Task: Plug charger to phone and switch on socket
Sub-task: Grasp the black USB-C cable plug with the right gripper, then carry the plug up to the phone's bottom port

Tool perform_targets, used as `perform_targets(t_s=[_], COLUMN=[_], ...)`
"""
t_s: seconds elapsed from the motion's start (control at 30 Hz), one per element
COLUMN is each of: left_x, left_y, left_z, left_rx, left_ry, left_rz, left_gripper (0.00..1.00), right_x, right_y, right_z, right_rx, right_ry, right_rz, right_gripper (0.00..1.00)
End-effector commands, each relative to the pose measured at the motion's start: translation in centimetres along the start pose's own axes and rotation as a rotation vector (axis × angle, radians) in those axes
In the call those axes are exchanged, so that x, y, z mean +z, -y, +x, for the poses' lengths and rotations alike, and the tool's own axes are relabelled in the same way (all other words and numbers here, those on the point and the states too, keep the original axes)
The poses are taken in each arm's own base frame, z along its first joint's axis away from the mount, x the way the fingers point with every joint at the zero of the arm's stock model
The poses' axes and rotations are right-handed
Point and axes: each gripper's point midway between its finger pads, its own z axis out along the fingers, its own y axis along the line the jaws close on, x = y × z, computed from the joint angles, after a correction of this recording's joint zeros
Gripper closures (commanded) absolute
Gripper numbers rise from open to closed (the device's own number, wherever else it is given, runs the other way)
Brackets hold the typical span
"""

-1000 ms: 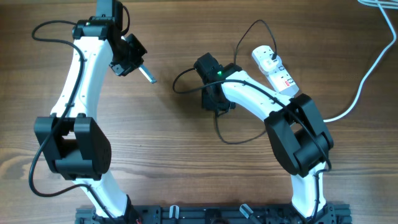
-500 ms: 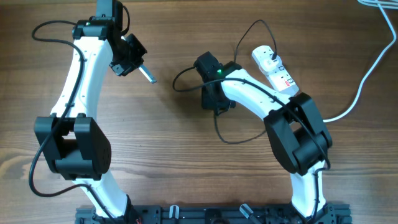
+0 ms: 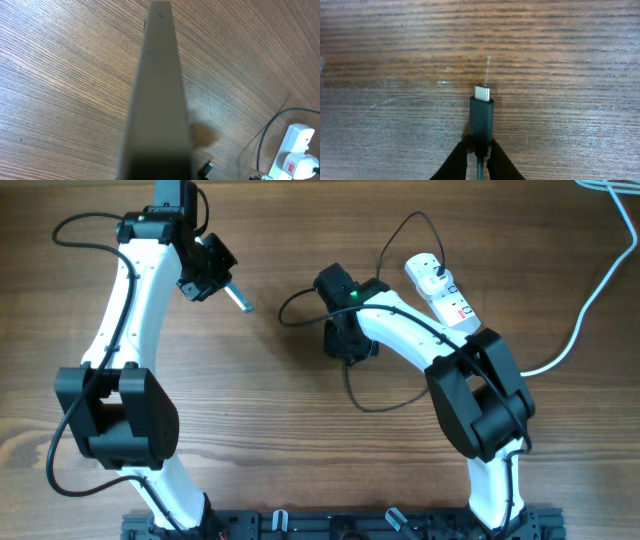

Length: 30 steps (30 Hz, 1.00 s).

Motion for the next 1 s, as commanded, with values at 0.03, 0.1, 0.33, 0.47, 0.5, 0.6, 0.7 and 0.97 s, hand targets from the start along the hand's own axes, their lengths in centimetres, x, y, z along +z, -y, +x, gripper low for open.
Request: perform_targets(t_s=[0.03, 0.1, 0.33, 0.47, 0.5, 0.6, 0.7, 0.97], left_x=[-1.6, -1.6, -1.6, -2.6, -3.8, -7.0, -9.6, -12.4], left_y=[0.8, 0.8, 0.9, 5.8, 8.4, 11.8, 13.8, 16.4], left_z=[-0.3, -0.4, -0.3, 1.5, 2.8, 5.1, 6.8, 9.7], left_rx=[0.020, 0.020, 0.021, 0.172, 0.274, 0.425, 0.538, 0.665], left_ry=[0.029, 0.029, 0.025, -0.080, -0.135, -0.221, -0.264, -0.325], left_rz=[0.039, 0.040, 0.048, 0.325, 0.492, 0.775, 0.969, 1.163], left_gripper=[0.96, 0.96, 0.96, 0.96, 0.96, 0.96, 0.96, 0.96], right_x=[1.3, 1.3, 0.7, -3.5, -6.4, -15.3, -21.8, -22.4], right_y=[0.5, 0.6, -0.1, -2.0, -3.2, -6.9, -7.6, -6.2], right_z=[0.3, 0.3, 0.6, 0.1, 0.2, 2.5, 4.8, 3.3], right_rx=[0.019, 0.017, 0.017, -0.061, -0.130, -0.420, -0.516, -0.326], right_ry=[-0.015, -0.012, -0.041, -0.014, 0.005, 0.068, 0.170, 0.274], right_rz=[0.015, 0.019, -0.020, -0.125, -0.219, -0.542, -0.634, -0.475], right_gripper=[0.83, 0.83, 0.96, 0.96, 0.96, 0.96, 0.96, 0.96])
